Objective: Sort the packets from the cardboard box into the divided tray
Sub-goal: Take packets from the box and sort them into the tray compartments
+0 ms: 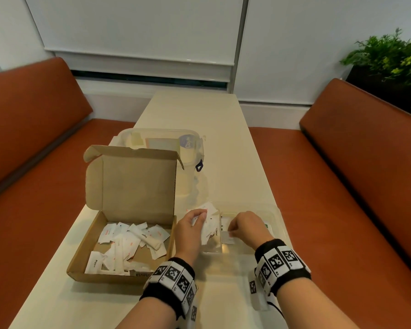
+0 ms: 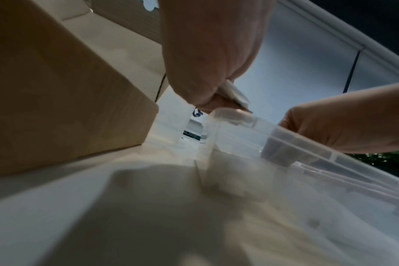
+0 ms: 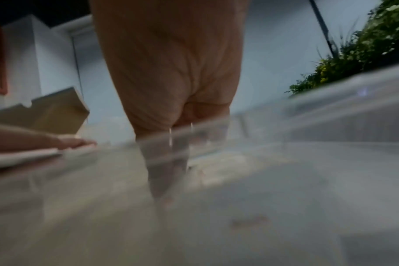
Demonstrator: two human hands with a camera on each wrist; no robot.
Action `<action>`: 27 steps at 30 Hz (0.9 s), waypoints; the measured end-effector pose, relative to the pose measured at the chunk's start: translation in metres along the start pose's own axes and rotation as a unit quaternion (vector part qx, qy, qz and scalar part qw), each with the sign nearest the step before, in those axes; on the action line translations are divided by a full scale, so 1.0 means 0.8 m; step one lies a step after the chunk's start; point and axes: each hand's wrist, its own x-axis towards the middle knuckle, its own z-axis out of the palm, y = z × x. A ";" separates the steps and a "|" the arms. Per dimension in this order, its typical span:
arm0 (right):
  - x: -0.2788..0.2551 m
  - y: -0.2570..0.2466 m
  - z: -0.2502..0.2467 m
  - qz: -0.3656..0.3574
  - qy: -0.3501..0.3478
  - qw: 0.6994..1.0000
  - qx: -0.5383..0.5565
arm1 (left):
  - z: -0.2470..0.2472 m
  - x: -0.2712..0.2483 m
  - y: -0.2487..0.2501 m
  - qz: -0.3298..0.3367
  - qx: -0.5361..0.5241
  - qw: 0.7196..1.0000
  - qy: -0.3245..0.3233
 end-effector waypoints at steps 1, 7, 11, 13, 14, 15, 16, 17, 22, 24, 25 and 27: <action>0.000 0.001 0.003 -0.003 0.000 1.000 -0.004 | -0.001 0.000 0.000 -0.001 0.000 1.000 -0.001; -0.001 0.010 0.016 -0.035 0.047 0.998 -0.024 | 0.000 0.000 0.001 0.003 -0.002 1.000 -0.002; -0.005 0.014 0.022 -0.030 0.050 0.998 -0.023 | 0.000 0.001 0.002 0.000 -0.009 1.000 -0.006; -0.007 0.014 0.025 -0.028 0.048 0.998 -0.023 | 0.000 0.001 0.001 0.001 -0.008 1.000 -0.008; -0.006 0.014 0.026 -0.029 0.051 0.998 -0.022 | 0.001 0.001 0.001 0.001 -0.007 1.000 -0.009; -0.006 0.014 0.027 -0.028 0.054 0.998 -0.021 | 0.001 0.001 0.001 0.002 -0.004 1.000 -0.010; -0.005 0.013 0.028 -0.027 0.057 0.998 -0.019 | 0.001 0.001 0.001 0.003 0.000 1.000 -0.012; -0.004 0.012 0.029 -0.024 0.059 0.998 -0.018 | 0.001 0.001 0.001 0.005 0.004 1.000 -0.014; -0.002 0.011 0.029 -0.014 0.057 0.998 -0.015 | -0.002 0.001 0.001 0.006 0.007 1.000 -0.025; -0.002 0.008 0.026 -0.011 0.062 0.998 0.008 | -0.003 0.002 0.001 0.005 0.006 0.999 -0.032; -0.002 0.006 0.023 -0.006 0.077 0.996 0.035 | -0.003 0.002 0.002 0.003 0.006 0.999 -0.035; -0.001 0.000 0.015 0.004 0.127 0.984 0.122 | -0.005 0.001 0.003 0.002 0.006 0.999 -0.046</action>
